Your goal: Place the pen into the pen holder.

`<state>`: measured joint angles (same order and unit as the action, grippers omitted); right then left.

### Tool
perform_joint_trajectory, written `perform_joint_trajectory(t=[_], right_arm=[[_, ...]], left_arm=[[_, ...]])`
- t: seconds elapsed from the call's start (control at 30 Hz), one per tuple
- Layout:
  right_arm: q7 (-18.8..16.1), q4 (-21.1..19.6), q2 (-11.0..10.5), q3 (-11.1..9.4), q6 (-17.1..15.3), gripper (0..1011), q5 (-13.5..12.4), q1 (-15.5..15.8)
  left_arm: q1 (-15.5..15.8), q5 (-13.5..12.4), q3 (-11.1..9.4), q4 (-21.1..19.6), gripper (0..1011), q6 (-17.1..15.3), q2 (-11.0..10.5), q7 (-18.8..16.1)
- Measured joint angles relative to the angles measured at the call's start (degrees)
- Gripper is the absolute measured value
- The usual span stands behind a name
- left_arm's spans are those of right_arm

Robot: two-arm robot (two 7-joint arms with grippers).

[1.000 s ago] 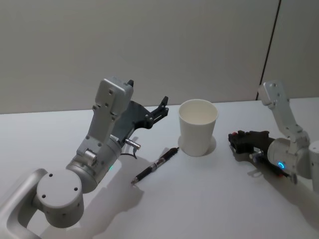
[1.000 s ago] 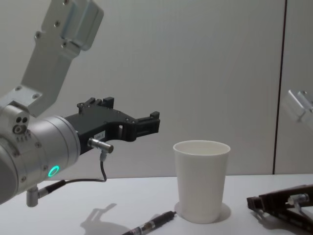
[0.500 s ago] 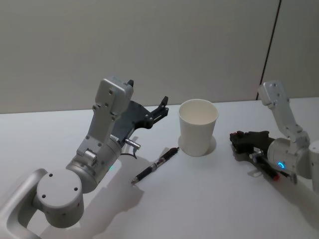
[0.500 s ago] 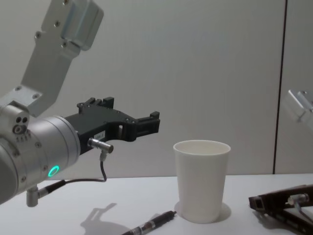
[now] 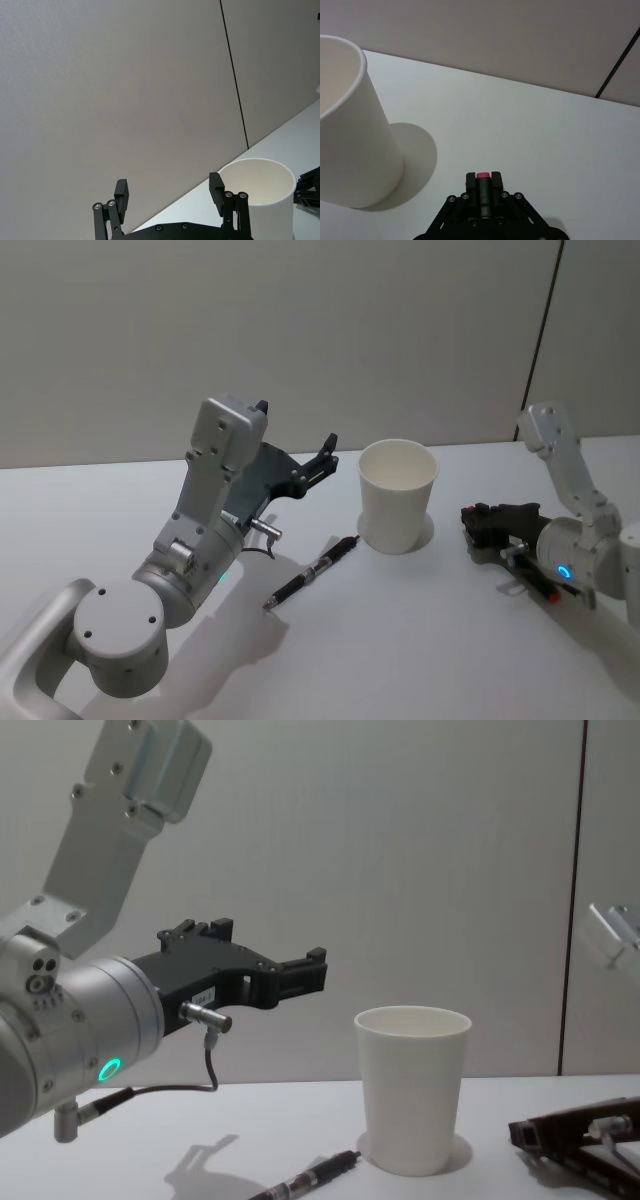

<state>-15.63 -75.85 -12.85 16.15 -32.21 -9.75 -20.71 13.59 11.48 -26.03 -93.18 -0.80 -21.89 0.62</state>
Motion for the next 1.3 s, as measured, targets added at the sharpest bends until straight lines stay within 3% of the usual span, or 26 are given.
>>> perform_joint_trajectory(t=[0.37, 0.8, 1.3], right_arm=[[0.0, 0.2, 0.4, 0.2, 1.2, 168, -0.1, -0.2], [0.8, -0.9, 1.2, 0.4, 7.5, 168, -1.0, -0.9], [2.5, -4.7, 1.6, -0.8, 16.0, 168, -2.2, -2.7]], left_arm=[[0.0, 0.0, 0.0, 0.0, 1001, 0.0, 0.0, 0.0], [0.0, 0.0, 0.0, 0.0, 1001, 0.0, 0.0, 0.0], [0.0, 0.0, 0.0, 0.0, 1001, 0.0, 0.0, 0.0]])
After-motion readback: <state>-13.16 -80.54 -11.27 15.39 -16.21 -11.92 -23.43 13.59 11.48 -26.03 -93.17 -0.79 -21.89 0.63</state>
